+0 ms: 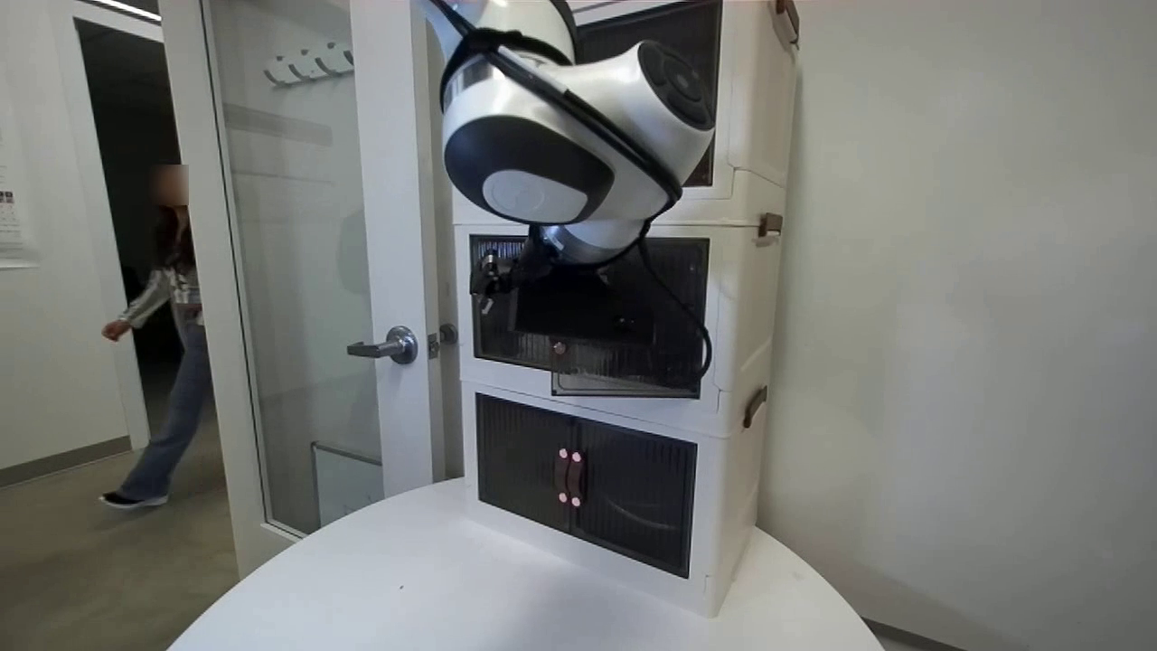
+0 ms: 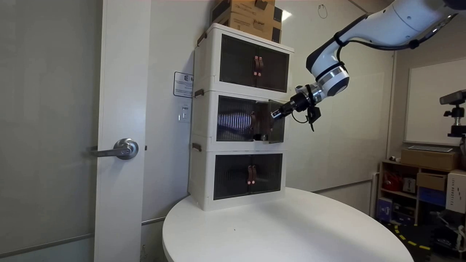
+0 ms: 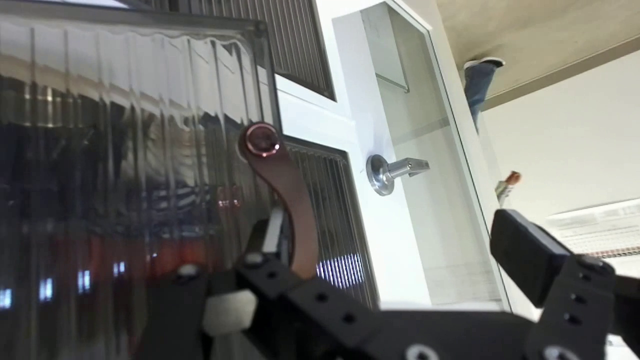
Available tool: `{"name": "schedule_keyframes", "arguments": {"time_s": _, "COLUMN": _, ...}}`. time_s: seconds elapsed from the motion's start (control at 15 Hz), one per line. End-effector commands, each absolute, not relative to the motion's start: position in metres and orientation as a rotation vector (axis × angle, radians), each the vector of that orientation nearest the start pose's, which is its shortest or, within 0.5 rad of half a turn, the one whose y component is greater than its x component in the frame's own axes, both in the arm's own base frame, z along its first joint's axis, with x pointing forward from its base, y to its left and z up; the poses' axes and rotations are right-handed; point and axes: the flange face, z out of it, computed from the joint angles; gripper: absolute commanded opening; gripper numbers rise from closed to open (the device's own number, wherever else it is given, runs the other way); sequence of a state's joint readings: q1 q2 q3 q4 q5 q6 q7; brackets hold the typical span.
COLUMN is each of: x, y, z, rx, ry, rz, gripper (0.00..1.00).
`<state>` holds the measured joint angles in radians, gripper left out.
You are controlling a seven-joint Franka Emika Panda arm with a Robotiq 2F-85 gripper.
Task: Open the doors of the middle shelf
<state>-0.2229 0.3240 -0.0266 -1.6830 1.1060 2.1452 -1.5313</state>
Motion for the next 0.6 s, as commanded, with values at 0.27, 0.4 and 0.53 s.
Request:
{"name": "schedule_keyframes", "arguments": {"time_s": 0.27, "x": 0.569, "y": -0.146, "z": 0.466, "rx": -2.559, "ry": -0.561, "rz": -1.144, "gripper": 1.0}}
{"name": "schedule_keyframes", "arguments": {"time_s": 0.4, "x": 0.554, "y": -0.15, "z": 0.474, "rx": -2.664, "ry": -0.464, "rz": -1.181, "gripper": 1.0}}
{"name": "schedule_keyframes", "arguments": {"time_s": 0.53, "x": 0.543, "y": -0.155, "z": 0.486, "rx": -2.75, "ry": -0.334, "rz": -1.225, "gripper": 1.0}}
